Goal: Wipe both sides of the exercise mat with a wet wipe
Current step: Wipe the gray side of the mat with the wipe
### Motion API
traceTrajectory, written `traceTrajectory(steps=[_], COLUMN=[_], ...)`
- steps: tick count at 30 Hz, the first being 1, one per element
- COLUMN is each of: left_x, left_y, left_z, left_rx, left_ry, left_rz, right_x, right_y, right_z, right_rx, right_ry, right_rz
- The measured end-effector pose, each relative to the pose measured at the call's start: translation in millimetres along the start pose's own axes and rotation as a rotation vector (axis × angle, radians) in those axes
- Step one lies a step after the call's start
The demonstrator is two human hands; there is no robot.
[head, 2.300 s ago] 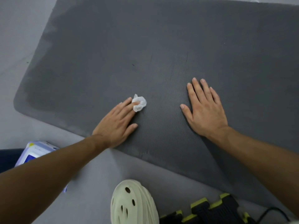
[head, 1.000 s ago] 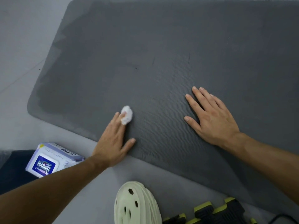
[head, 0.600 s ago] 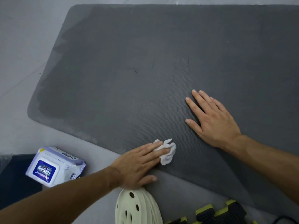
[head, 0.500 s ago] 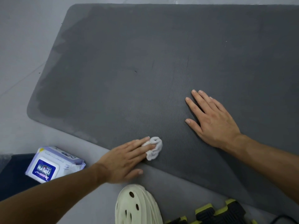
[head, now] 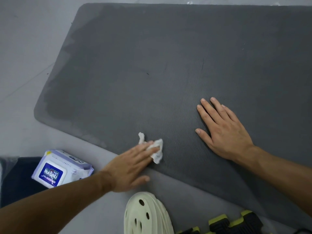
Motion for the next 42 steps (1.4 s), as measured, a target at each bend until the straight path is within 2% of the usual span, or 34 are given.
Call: traceTrajectory(steps=[4, 8, 10, 15, 19, 21, 24, 29, 33, 36, 38, 42], left_x=[28, 34, 32, 26, 32, 33, 41, 76, 95, 100, 101, 100], left_y=[6, 11, 12, 22, 27, 28, 28, 31, 31, 32, 34, 46], left_z=[29, 17, -3, -57, -96, -109, -102, -33, 18, 18, -2, -56], left_rx=[0.096, 0.123, 0.138, 0.114, -0.070, -0.160, -0.133, -0.112, -0.052, 0.057, 0.064, 0.006], left_ry=[-0.241, -0.350, -0.334, -0.013, 0.474, 0.573, 0.438, 0.189, -0.027, -0.103, -0.093, 0.144], left_rz=[-0.092, -0.140, -0.107, 0.042, 0.195, 0.189, 0.186, 0.220, 0.116, 0.079, 0.097, 0.157], right_x=[0, -1, 0, -1, -1, -1, 1, 3, 6, 8, 8, 6], right_y=[0, 1, 2, 0, 0, -1, 2, 5, 8, 10, 9, 9], right_z=[-1, -1, -1, -1, 0, 1, 10, 23, 28, 31, 33, 36], right_rx=[0.003, -0.002, -0.004, -0.006, -0.004, 0.003, 0.043, 0.029, 0.056, 0.059, 0.050, 0.035], right_ry=[-0.007, -0.011, -0.009, -0.016, -0.005, -0.011, -0.087, -0.130, -0.196, -0.208, -0.196, -0.186], right_rz=[-0.003, -0.013, -0.017, -0.034, -0.029, -0.033, -0.025, -0.040, -0.025, -0.026, -0.036, -0.035])
Point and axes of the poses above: each hand's wrist, its own x-axis towards the middle knuckle, its own y-axis out of the back of the hand, z = x × y, the point moved 1 cm from there along x, towards the middle knuckle, and after that the axes turned 6 degrees about -z, right-handed, at the moved point
